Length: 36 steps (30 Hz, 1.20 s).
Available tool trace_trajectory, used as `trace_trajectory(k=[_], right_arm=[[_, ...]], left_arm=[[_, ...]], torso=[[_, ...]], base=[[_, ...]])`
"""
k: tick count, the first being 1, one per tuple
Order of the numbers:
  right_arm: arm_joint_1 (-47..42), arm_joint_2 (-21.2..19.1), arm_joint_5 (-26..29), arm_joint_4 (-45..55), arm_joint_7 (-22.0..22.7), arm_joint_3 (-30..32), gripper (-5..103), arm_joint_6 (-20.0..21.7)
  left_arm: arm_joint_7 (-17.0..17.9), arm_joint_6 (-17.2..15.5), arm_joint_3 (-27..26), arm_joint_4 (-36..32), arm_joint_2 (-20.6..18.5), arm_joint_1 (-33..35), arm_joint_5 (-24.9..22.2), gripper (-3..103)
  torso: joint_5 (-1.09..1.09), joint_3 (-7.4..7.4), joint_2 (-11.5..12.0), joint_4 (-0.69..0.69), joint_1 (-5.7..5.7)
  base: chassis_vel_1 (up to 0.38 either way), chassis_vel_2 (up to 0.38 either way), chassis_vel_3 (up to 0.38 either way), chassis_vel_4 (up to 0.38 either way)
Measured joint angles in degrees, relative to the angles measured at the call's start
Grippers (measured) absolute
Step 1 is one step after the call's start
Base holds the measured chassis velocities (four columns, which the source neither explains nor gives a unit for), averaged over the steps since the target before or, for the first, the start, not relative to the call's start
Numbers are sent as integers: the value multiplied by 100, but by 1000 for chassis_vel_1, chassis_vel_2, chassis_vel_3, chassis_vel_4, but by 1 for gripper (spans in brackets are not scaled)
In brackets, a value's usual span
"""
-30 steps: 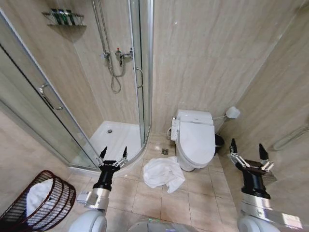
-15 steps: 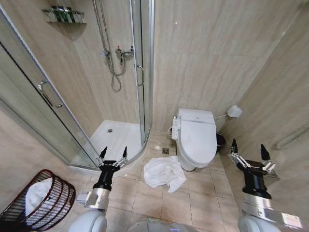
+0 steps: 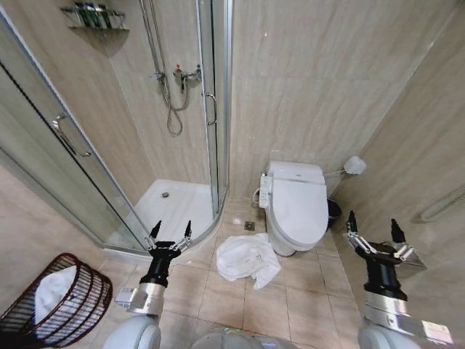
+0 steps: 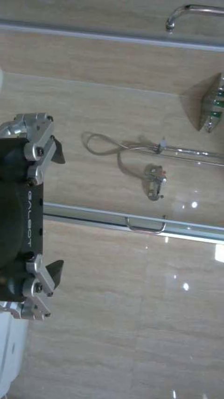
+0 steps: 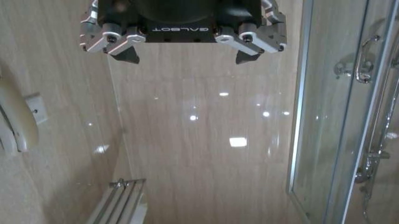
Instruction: Discard the used towel into the hamper.
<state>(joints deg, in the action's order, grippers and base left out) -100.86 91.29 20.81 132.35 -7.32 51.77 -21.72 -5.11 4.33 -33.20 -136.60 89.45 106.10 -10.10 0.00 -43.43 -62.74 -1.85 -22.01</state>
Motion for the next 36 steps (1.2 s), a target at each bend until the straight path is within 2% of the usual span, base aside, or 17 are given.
trace_trajectory(k=[6,11,13,19,23,25,34,36], right_arm=[[18,-3,-11,-7,42,-25,100,44],[104,-22,-58,-64,460,-90,100,99],[108,-35,-42,-87,462,-77,100,102],[88,-88,178,-199,270,-61,100,153],[120,-195,368,-649,-41,-66,100,386],[172,-247,202,-1018,-60,-80,100,350],[212,-211,-36,-1353,142,-477,100,144],[274,-179,-247,-1392,353,-648,100,-192]], left_arm=[[0,0,0,0,0,0,0,100],[0,0,0,0,0,0,0,100],[0,0,0,0,0,0,0,100],[0,0,0,0,0,0,0,100],[0,0,0,0,0,0,0,100],[0,0,0,0,0,0,0,100],[0,0,0,0,0,0,0,100],[0,0,0,0,0,0,0,100]], torso=[[0,106,190,0,85],[0,188,339,0,150],[0,207,372,0,165],[0,283,512,0,230],[0,354,642,0,288],[1,399,723,0,323],[0,525,947,0,422],[0,573,1031,0,457]], base=[[0,0,0,0],[0,0,0,0],[0,0,0,0],[0,0,0,0],[0,0,0,0],[0,0,0,0],[0,0,0,0],[0,0,0,0]])
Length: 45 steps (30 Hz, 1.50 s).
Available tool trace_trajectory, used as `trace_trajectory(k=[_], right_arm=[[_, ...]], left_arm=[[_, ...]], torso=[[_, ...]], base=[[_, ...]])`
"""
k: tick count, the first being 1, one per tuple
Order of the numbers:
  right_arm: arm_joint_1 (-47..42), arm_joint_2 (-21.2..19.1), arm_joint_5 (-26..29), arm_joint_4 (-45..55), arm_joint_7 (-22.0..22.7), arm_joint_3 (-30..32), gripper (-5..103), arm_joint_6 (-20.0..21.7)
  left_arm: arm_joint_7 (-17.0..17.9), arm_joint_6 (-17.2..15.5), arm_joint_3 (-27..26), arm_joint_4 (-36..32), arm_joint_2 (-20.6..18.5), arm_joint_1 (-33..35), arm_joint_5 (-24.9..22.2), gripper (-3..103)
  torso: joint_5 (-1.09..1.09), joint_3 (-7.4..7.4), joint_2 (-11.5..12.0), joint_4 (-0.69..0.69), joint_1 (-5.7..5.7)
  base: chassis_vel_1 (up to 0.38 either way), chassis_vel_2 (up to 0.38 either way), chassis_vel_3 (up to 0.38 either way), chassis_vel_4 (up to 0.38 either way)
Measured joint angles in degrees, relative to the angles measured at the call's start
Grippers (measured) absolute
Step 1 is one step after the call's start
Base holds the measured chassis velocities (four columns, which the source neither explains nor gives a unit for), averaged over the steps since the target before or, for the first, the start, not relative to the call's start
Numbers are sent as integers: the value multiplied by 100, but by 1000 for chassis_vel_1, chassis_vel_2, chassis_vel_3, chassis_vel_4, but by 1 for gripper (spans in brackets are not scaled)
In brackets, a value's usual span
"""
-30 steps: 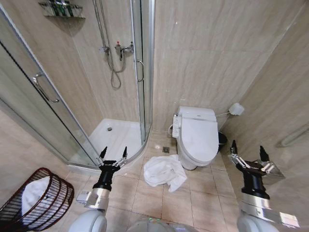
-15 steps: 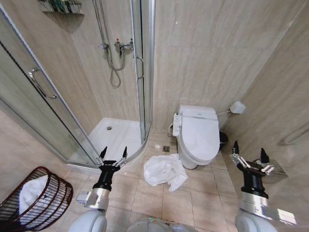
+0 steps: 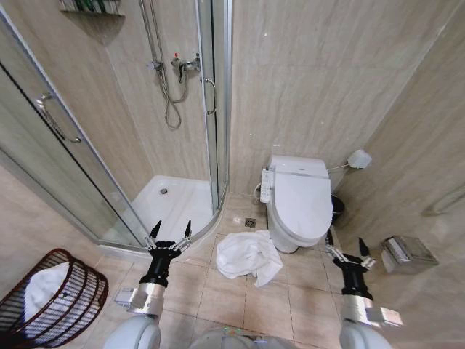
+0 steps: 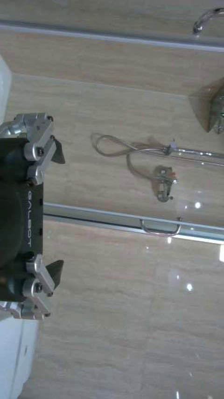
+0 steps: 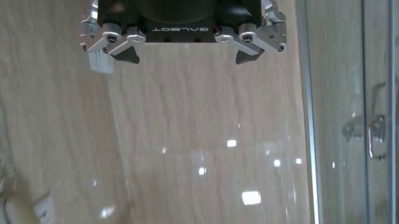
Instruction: Discard the used towel into the hamper.
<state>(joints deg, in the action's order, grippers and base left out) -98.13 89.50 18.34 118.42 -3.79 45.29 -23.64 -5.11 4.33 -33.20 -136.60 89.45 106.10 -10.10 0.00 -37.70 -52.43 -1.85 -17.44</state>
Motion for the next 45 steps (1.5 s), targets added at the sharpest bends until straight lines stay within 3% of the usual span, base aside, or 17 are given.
trace_trajectory(k=[11,13,32,41,43,45], right_arm=[[33,24,-339,266,183,-27,100,-539],[46,26,-446,413,275,23,100,-787],[7,66,-359,725,313,33,100,-992],[-99,88,-276,1076,198,25,100,-629],[-278,104,-10,1468,267,-178,100,291],[-318,103,92,1564,313,-251,100,533]], left_arm=[[0,0,0,0,0,0,0,100],[0,0,0,0,0,0,0,100],[0,0,0,0,0,0,0,100],[0,0,0,0,0,0,0,100],[0,0,0,0,0,0,0,100],[0,0,0,0,0,0,0,100]], torso=[[0,136,249,0,115],[0,188,337,0,150],[0,450,794,0,347],[0,580,1017,0,440],[-2,621,1092,0,474],[-2,635,1115,0,484]], base=[[0,0,0,0],[0,0,0,0],[0,0,0,0],[0,0,0,0],[0,0,0,0],[0,0,0,0]])
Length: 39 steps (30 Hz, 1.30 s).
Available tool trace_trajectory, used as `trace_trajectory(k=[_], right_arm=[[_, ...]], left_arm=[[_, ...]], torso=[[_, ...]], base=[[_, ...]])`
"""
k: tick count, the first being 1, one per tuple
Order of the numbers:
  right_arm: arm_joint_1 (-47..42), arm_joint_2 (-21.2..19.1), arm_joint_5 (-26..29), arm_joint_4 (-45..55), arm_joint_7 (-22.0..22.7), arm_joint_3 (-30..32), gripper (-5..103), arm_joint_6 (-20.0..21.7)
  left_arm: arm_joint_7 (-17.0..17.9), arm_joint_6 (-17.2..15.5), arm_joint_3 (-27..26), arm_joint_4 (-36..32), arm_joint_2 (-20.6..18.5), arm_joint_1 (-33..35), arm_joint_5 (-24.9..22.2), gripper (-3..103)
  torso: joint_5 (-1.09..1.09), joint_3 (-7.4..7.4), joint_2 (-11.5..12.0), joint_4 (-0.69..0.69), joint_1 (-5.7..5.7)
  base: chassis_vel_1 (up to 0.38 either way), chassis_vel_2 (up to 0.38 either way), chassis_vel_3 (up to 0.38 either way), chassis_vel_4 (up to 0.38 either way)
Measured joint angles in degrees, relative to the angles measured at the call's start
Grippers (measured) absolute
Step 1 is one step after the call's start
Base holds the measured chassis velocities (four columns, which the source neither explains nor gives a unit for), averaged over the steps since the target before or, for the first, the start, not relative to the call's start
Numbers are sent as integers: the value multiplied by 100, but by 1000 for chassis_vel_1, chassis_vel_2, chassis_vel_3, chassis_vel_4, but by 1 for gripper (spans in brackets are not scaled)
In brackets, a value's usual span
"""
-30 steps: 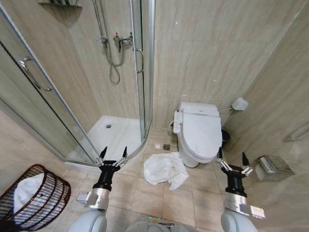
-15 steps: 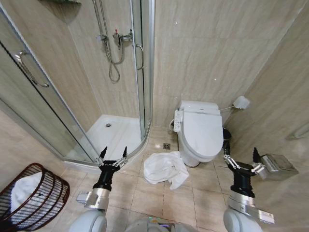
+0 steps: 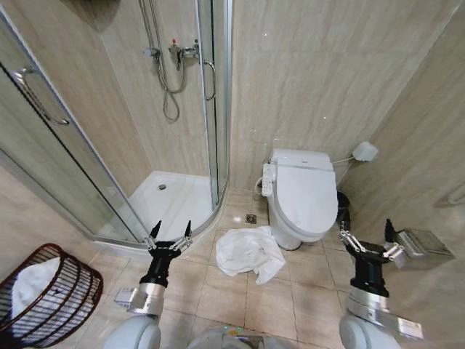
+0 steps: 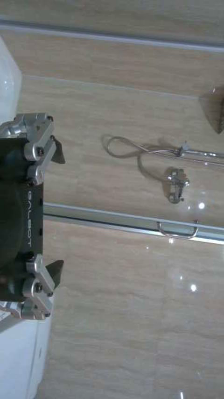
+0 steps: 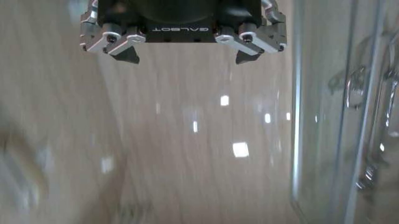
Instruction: Discard the used towel into the hamper.
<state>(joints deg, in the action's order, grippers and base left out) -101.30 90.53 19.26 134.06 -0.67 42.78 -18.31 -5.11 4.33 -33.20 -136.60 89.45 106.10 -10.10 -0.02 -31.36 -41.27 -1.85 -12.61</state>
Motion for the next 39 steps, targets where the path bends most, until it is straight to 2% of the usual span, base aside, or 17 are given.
trace_trajectory(k=[2,4,6,11,18,30,33,39], right_arm=[[-42,26,83,170,102,-205,100,508],[-38,34,68,193,145,-263,100,578],[29,78,-96,252,372,-565,100,755],[84,149,-498,158,598,-937,100,746],[-113,152,-750,-283,614,-1054,100,330],[-195,145,-725,-812,422,-967,100,-16],[-309,156,-1004,-1082,438,-1163,100,-406],[-431,158,-1293,-1248,462,-1411,100,-740]], left_arm=[[0,0,0,0,0,0,0,100],[0,0,0,0,0,0,0,100],[0,0,0,0,0,0,0,100],[0,0,0,0,0,0,0,100],[0,0,0,0,1,0,0,100],[0,0,0,0,0,0,0,100],[0,0,0,0,0,0,0,100],[0,0,0,0,0,0,0,100]], torso=[[1,45,76,0,31],[1,54,93,0,38],[1,98,168,0,69],[2,154,271,0,117],[1,267,467,0,199],[1,423,729,0,306],[1,487,830,0,342],[1,561,956,0,395]], base=[[0,0,0,0],[0,0,0,0],[0,0,0,0],[0,0,0,0],[0,0,0,0],[0,0,0,0],[0,0,0,0],[0,0,0,0]])
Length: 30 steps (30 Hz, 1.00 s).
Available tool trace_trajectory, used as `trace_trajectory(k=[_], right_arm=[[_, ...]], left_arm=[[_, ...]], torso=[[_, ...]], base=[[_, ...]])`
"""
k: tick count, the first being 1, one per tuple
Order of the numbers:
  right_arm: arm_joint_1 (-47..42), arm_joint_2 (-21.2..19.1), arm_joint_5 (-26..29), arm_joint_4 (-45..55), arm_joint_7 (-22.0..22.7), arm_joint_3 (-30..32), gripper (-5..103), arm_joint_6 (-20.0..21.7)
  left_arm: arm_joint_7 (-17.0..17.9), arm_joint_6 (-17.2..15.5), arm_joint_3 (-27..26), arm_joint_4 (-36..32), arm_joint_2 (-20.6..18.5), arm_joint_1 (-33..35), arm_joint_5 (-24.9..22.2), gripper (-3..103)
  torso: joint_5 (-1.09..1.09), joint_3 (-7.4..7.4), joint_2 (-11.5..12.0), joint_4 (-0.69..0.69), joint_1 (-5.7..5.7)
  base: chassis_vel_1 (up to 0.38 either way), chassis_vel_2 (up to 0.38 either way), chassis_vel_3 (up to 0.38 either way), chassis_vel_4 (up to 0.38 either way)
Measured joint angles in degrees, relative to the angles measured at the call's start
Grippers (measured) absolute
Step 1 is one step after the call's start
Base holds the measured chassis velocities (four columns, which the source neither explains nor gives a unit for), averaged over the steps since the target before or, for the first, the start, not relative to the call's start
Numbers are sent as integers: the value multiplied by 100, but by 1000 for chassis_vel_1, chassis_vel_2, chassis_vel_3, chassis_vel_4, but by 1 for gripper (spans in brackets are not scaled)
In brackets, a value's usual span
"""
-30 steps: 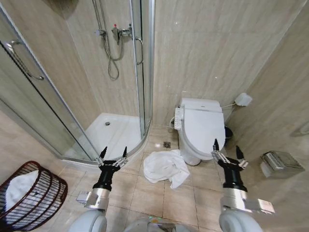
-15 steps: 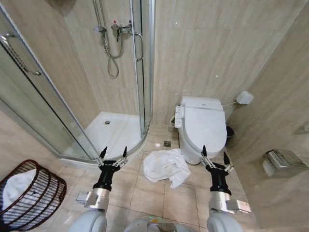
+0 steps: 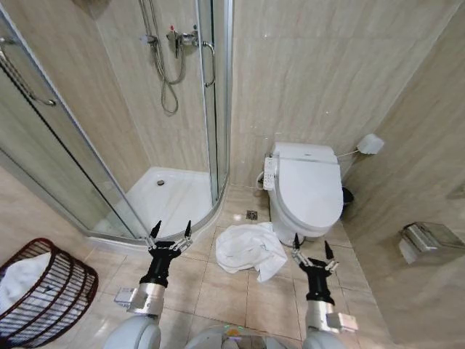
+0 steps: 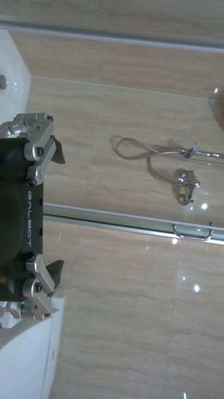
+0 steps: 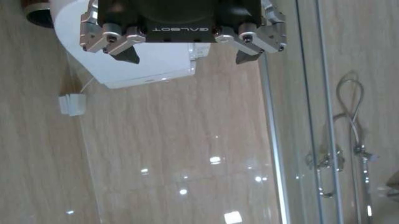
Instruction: Discard the used towel into the hamper.
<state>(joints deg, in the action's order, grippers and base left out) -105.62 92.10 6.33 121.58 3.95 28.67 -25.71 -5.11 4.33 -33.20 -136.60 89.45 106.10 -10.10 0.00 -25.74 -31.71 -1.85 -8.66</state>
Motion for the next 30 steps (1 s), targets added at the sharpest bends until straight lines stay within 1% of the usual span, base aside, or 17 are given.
trace_trajectory(k=[10,13,16,18,24,26,29,30], right_arm=[[-140,3,-34,-150,-31,20,100,-311],[-172,3,-23,-185,-47,37,100,-361],[-247,3,-8,-223,-69,46,100,-448],[-256,3,-7,-227,-71,46,100,-459],[-270,4,17,-243,-80,47,100,-488],[-269,4,18,-244,-81,47,100,-488],[-256,4,20,-247,-72,37,100,-486],[-256,4,20,-247,-72,37,100,-486]], left_arm=[[0,0,0,0,0,0,0,100],[0,0,0,0,0,0,0,100],[0,0,0,0,0,0,0,100],[0,0,0,0,0,0,0,100],[0,0,0,0,0,0,0,100],[0,0,0,0,1,0,0,100],[0,0,0,0,0,0,0,100],[0,0,0,0,0,0,0,100]], torso=[[0,158,260,0,103],[0,181,297,0,117],[0,247,400,0,153],[0,259,419,0,160],[0,367,594,0,226],[0,373,605,0,231],[0,434,703,0,270],[0,434,703,0,270]], base=[[0,0,0,0],[0,0,0,0],[0,0,0,0],[0,0,0,0],[0,0,0,0],[0,0,0,0],[0,0,0,0],[0,0,0,0]])
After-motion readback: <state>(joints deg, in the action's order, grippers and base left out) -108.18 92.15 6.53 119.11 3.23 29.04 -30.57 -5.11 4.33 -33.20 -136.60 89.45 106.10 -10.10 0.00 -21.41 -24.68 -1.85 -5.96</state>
